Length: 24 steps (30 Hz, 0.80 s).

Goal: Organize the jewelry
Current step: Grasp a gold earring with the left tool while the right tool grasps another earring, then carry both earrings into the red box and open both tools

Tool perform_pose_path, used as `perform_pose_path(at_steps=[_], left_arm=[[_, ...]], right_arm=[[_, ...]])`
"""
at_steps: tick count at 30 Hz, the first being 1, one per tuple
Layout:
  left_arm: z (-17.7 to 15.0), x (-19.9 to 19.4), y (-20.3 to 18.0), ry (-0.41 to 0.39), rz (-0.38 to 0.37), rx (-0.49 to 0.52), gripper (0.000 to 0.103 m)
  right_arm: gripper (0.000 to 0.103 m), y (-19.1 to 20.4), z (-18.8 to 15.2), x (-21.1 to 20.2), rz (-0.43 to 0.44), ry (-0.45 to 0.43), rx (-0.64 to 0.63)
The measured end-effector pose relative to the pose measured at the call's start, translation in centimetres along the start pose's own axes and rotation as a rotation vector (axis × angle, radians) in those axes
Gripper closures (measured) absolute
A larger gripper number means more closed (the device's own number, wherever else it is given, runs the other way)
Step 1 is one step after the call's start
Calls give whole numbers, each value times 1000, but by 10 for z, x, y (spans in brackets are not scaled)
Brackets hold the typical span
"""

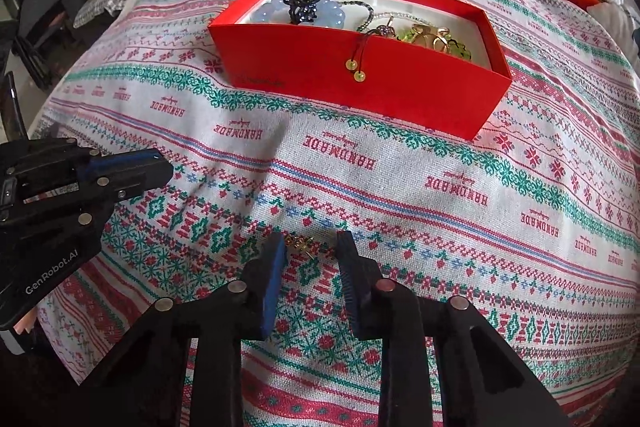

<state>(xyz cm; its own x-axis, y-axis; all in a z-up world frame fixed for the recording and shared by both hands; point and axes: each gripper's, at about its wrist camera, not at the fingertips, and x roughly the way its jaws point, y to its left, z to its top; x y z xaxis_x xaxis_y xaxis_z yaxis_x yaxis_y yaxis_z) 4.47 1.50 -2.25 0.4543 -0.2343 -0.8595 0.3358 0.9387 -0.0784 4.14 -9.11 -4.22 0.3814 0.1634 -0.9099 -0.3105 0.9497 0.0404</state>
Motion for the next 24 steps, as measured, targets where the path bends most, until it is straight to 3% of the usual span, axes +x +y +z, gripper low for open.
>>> perform_pose_path(at_steps=[5, 24], left_arm=[[4, 2, 0, 6, 4, 0, 101], [25, -17, -5, -26, -7, -12, 101]], right_arm=[[94, 4, 5, 2, 11, 10, -15], [94, -31, 11, -32, 49, -33, 114]])
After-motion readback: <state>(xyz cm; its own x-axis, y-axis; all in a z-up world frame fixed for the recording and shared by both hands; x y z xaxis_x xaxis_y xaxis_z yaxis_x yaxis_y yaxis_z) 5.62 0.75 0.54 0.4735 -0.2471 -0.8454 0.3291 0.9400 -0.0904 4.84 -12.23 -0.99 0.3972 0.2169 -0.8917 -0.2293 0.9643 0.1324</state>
